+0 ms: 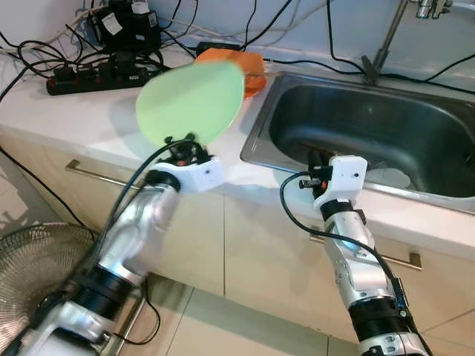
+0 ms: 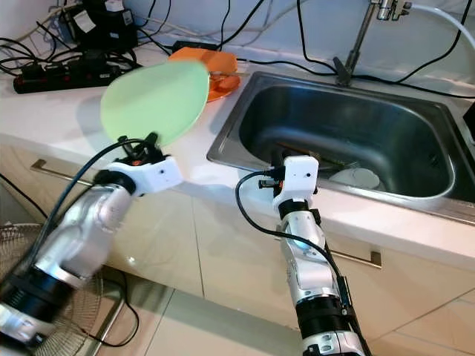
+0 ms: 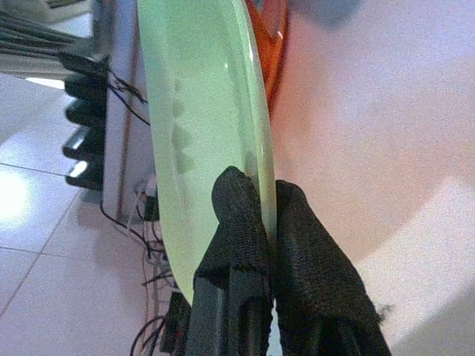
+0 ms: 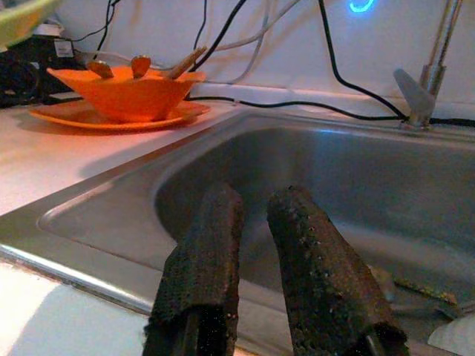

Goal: Kitchen organization

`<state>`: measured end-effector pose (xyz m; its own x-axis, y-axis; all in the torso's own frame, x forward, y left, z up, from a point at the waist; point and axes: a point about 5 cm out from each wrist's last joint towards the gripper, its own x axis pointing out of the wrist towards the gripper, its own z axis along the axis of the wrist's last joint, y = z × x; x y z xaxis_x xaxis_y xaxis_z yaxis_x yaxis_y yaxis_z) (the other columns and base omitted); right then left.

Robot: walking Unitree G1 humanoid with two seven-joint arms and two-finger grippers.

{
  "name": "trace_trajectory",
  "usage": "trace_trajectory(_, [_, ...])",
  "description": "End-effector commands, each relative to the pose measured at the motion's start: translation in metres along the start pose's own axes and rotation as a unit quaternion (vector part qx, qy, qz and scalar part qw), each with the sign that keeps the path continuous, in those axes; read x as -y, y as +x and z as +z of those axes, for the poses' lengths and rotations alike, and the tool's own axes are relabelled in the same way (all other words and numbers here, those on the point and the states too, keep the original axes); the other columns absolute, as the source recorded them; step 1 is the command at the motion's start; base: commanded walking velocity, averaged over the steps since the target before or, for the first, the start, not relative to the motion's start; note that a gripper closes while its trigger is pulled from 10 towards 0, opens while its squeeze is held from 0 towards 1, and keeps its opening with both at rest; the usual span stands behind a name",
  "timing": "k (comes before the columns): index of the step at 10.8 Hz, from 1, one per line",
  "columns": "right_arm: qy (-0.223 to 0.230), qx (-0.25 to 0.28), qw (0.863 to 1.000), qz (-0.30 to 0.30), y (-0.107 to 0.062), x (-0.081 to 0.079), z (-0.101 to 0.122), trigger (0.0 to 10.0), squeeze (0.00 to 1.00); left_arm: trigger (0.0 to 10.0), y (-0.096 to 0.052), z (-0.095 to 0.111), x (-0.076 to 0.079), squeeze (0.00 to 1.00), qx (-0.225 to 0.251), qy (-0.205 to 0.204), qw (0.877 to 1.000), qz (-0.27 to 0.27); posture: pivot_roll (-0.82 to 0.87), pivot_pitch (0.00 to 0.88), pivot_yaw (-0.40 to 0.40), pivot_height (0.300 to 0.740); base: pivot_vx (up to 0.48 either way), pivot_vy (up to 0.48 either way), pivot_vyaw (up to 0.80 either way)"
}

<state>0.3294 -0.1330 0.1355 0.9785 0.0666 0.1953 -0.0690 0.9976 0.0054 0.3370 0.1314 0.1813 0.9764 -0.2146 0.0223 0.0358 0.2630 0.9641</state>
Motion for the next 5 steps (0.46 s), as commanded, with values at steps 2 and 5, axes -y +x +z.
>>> trace_trajectory(2, [0.012,-0.002,1.0,-0.001,0.006,0.002,0.004,10.0,0.0,10.0,-0.003,0.02,-0.008,0.0,0.047,0.0,0.998,0.04,0.18,0.037,-0.006,0.74,0.0,0.0,0.0])
trace_trajectory(5, [0.044,0.003,0.999,0.0,0.015,0.006,0.015,10.0,1.0,10.0,0.003,0.037,-0.003,0.0,0.083,0.001,0.996,0.028,0.18,0.027,-0.003,0.74,0.0,0.0,0.0])
